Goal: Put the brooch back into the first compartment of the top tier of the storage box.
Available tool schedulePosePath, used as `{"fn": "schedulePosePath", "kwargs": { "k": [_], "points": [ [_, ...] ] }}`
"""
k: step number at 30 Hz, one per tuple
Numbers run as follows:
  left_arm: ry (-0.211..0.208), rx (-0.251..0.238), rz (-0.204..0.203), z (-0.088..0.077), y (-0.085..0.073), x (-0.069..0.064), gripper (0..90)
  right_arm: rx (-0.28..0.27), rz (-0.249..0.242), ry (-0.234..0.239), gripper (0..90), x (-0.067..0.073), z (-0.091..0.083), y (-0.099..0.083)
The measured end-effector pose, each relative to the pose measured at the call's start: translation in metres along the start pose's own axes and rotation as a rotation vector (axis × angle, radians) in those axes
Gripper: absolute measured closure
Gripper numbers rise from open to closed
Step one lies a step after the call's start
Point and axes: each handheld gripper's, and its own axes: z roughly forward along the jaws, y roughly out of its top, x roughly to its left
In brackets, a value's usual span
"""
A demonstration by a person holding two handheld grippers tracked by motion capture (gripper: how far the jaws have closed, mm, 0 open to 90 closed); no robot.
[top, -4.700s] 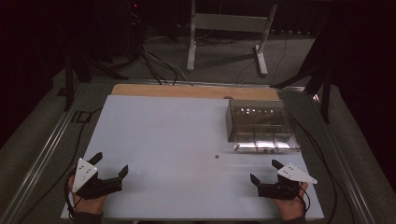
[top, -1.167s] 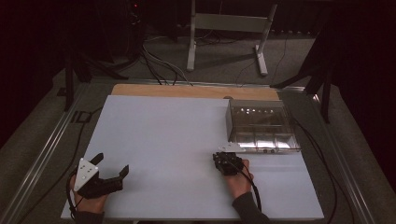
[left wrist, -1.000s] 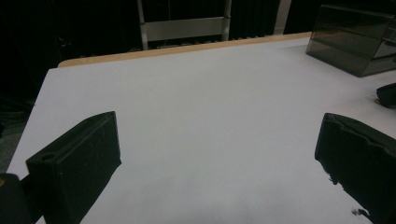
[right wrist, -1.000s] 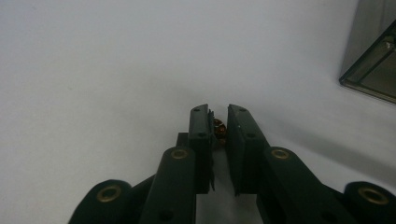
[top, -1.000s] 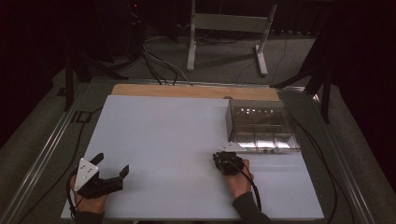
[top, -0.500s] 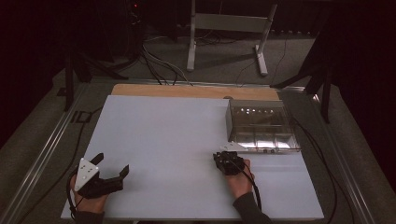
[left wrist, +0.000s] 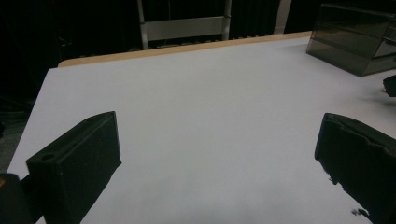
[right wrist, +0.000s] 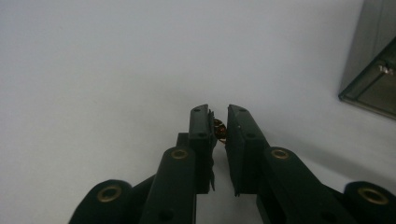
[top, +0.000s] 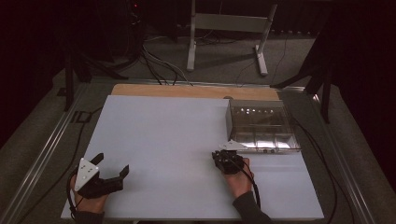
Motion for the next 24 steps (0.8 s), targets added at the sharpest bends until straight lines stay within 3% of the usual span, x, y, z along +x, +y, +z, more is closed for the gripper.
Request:
{"fn": "schedulePosePath", "kwargs": {
  "k": [24],
  "points": [
    [-0.001,-0.001,-0.001,0.000,0.000,0.000,0.9,-0.023,-0.010,0.017,81.7,0.006,-0.010,0.017]
  ]
}}
